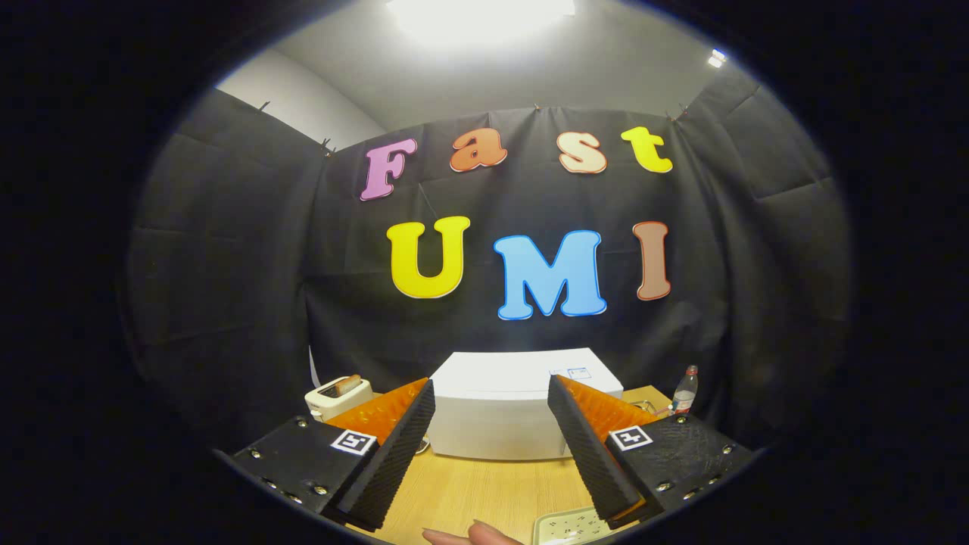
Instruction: Open the microwave, put the food inside, and close the microwave door.
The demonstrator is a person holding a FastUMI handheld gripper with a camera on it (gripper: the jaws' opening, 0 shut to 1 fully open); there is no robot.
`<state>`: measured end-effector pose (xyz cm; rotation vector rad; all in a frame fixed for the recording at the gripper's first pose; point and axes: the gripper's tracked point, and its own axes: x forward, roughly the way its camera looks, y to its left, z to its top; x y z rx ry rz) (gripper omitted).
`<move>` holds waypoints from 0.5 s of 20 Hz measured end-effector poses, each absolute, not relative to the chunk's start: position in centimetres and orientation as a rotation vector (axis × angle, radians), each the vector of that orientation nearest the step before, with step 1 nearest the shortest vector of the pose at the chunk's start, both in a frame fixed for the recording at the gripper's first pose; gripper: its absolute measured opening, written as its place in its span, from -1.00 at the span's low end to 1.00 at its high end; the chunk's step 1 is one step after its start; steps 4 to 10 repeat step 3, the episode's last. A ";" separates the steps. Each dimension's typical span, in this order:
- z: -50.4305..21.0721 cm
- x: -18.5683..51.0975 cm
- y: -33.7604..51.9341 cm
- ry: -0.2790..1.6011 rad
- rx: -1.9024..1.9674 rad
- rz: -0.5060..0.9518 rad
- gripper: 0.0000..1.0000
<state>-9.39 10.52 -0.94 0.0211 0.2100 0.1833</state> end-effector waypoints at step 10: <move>-1.4 -8.6 9.4 0.207 0.004 0.152 0.93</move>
